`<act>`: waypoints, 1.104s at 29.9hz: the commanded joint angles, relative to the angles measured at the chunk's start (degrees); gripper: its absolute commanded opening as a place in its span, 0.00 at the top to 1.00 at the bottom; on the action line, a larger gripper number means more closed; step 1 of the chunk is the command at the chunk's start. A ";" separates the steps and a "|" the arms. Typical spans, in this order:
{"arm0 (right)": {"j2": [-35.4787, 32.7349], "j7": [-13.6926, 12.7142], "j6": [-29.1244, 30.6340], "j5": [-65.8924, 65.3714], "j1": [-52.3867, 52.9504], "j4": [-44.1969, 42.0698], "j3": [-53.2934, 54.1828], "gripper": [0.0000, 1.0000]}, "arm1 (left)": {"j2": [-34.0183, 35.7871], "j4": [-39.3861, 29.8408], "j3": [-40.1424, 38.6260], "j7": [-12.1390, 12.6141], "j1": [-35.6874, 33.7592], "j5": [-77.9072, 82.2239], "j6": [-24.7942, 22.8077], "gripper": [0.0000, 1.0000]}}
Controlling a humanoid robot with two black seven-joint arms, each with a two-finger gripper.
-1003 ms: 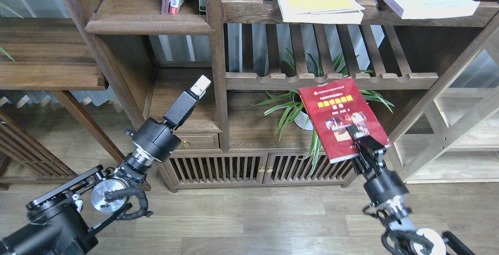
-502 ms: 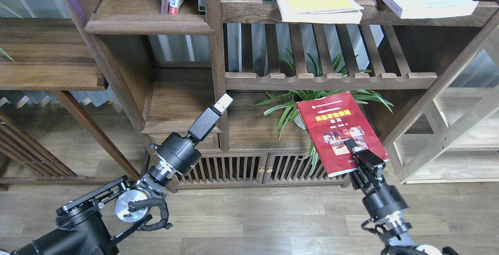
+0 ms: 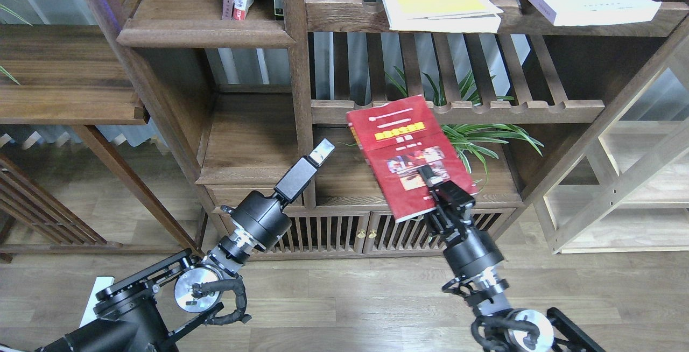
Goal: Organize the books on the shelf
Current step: 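Bring the red book toward the left gripper, then grasp the red book with the left gripper, release the right gripper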
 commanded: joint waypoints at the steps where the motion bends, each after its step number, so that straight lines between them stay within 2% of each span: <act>1: 1.66 -0.09 -0.01 -1.69 0.64 -0.09 -0.96 1.00 | -0.15 -0.19 -0.02 0.15 1.18 -0.19 0.00 0.00; 9: 4.47 -0.18 -0.01 -3.01 3.28 -0.09 -5.44 0.99 | 1.34 -0.98 0.07 0.59 2.94 -1.50 0.00 0.01; 14: 6.32 -0.18 -0.01 -5.03 3.45 -0.53 -7.38 0.98 | 3.54 -4.57 0.50 4.27 3.02 -5.36 0.00 0.01; 27: 6.32 -0.27 -0.01 -6.62 2.84 -3.08 -8.53 0.97 | 8.28 -8.97 0.77 4.98 4.95 -7.40 0.00 0.01; 33: 6.32 -0.27 -0.01 -7.50 3.28 -3.17 -10.11 0.97 | 9.60 -9.15 0.95 7.70 6.36 -7.40 0.00 0.03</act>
